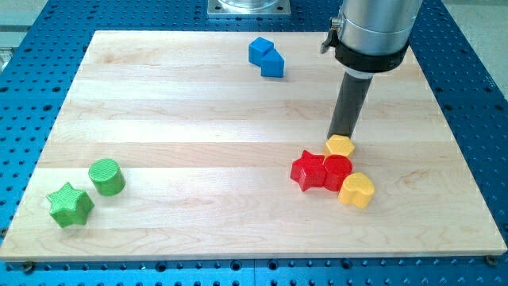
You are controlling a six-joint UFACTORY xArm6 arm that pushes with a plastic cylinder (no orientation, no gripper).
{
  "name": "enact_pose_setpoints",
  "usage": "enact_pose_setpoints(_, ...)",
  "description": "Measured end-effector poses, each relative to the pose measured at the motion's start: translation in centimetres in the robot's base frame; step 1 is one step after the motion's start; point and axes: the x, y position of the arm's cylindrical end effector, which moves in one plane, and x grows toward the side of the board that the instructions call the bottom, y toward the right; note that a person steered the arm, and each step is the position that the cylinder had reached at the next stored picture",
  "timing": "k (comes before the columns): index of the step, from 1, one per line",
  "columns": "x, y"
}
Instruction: Place your arm at the center of the board
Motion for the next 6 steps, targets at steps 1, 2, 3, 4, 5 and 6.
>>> enact_pose_setpoints(1, -1.6, -3.7)
enact_pose_setpoints(2, -3.9, -8.1)
enact_pose_setpoints(3, -5.1, -12.4)
enact_pose_setpoints(4, -5.0, -13.9)
enact_pose_setpoints(5, -5.3, -13.9)
enact_pose_setpoints(6, -6.8, -12.3)
